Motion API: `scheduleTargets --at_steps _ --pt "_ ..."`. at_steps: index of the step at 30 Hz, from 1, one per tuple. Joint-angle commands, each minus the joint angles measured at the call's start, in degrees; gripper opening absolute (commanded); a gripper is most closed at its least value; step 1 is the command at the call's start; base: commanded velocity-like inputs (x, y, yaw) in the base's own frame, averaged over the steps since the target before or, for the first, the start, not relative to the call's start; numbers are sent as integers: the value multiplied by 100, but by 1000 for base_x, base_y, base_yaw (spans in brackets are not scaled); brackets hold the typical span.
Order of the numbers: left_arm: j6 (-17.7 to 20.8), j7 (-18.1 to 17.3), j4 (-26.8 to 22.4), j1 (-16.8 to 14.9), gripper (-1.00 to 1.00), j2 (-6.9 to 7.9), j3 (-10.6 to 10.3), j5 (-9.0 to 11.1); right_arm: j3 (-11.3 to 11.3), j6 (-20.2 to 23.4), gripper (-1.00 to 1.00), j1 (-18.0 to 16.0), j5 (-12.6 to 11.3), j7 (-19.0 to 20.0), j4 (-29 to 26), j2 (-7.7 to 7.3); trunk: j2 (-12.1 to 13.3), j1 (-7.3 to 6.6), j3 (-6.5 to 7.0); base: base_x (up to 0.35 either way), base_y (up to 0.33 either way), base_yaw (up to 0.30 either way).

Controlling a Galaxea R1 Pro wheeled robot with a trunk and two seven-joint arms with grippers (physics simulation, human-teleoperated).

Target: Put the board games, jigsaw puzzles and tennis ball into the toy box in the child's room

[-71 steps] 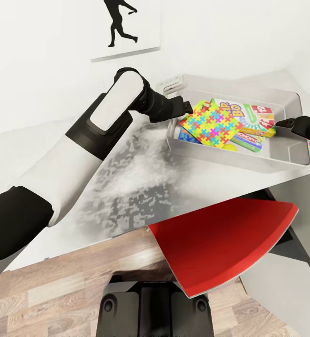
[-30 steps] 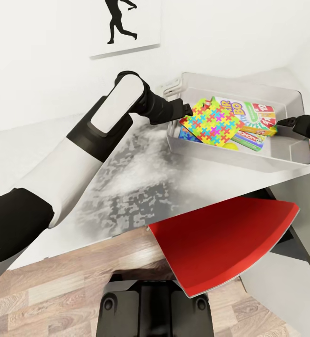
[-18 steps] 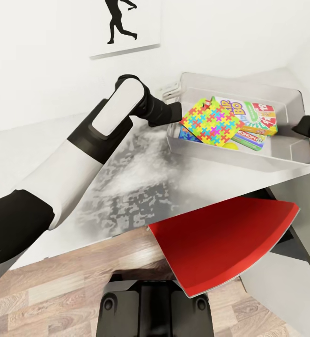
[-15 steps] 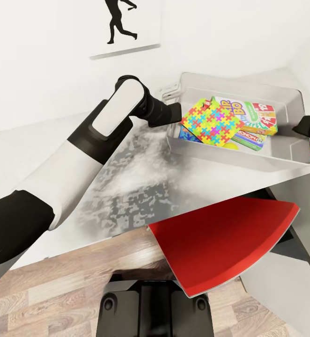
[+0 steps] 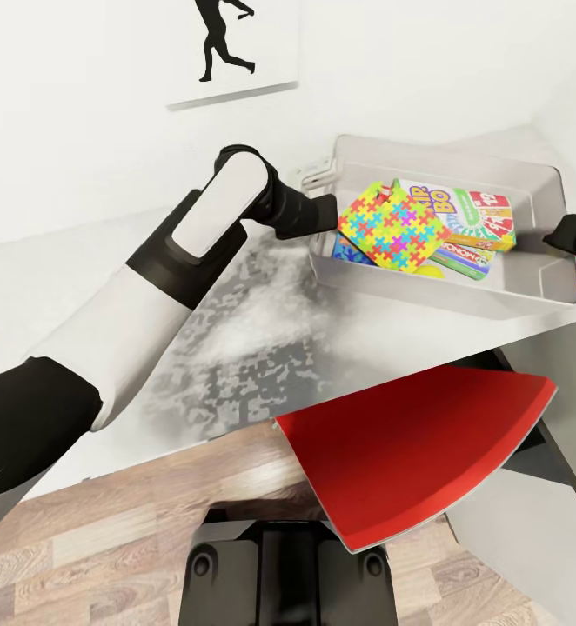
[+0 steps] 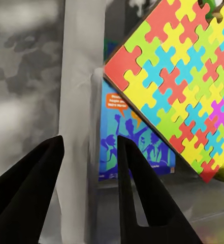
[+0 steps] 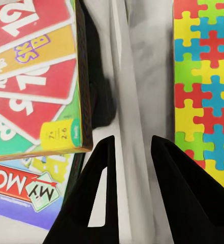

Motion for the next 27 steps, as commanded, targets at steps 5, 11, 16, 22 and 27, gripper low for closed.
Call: scheduleTargets --at_steps 5,11,16,22,27 --pt "-87 46 -42 8 -100 -5 -7 270 2 12 -100 -4 -344 -38 -7 2 -8 4 -8 0 0 2" --pt "-88 82 -74 16 -100 -5 -7 263 2 12 -100 -4 -344 -38 -6 2 -8 4 -8 -17 0 53" --pt "-88 95 -84 19 -100 -5 -7 268 2 12 -100 -4 -344 -32 -9 2 -8 4 -8 -170 0 18" --pt "-88 98 -92 18 -100 -5 -7 267 2 12 -100 -4 -344 -34 -13 2 -8 4 -8 -53 0 4" --pt "-88 97 -96 18 -100 -5 -7 269 2 12 -100 -4 -344 -37 -14 2 -8 4 -8 -12 0 112"
